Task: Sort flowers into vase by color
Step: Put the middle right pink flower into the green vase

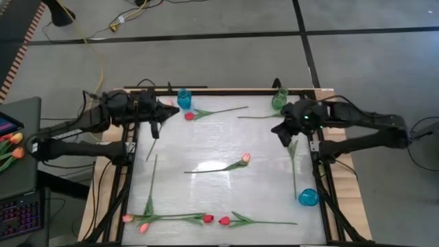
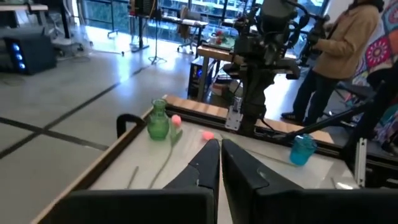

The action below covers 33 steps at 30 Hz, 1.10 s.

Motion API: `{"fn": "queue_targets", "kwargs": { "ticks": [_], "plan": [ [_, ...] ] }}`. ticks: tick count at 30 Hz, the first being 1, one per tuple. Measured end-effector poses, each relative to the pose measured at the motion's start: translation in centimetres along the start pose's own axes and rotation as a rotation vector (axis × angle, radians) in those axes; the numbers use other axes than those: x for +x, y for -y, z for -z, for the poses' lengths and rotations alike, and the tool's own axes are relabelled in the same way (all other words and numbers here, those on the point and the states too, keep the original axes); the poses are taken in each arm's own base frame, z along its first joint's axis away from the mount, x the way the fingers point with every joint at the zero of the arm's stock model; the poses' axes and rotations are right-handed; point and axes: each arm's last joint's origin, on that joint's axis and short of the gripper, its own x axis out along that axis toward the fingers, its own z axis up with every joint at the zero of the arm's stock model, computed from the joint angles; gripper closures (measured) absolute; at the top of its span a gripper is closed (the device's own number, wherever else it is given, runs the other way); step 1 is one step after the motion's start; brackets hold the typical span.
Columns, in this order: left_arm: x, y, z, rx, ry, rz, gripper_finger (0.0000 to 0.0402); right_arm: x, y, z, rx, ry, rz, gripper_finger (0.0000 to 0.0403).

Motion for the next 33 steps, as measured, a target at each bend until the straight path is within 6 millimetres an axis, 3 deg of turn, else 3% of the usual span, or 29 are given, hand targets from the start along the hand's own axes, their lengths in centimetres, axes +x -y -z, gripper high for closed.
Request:
{"fn": "queue_targets", "kwargs": {
  "ticks": [8, 13, 18, 22, 26, 33],
  "plan": [
    [0.7, -0.2, 0.2, 0.042, -0.052, -0.033, 0.0303, 1.8, -2.0, -1.6, 0.095, -0.223, 0.113, 0.0304],
    [0.8, -0.2, 0.4, 0.026, -0.068, -0.043, 0.0218, 3.2, -1.9, -1.4, 0.205, -0.368, 0.142, 0.0228],
    [0.8, -0.3, 0.6, -0.043, -0.092, -0.061, 0.0156, 4.5, -1.3, -0.7, 0.243, -0.486, 0.295, 0.0129],
    [0.7, -0.3, 0.9, -0.072, -0.118, -0.07, 0.0138, 5.7, -1.1, -0.5, 0.281, -0.531, 0.393, 0.0078],
    [0.7, -0.3, 1.1, -0.103, -0.134, -0.075, 0.0137, 6.9, -0.7, 0.0, 0.299, -0.553, 0.468, 0.0062],
    [0.7, -0.3, 1.2, -0.136, -0.152, -0.069, 0.0136, 8.9, 2.5, 4.5, 0.402, -0.617, 0.562, 0.0074]
  ]
}}
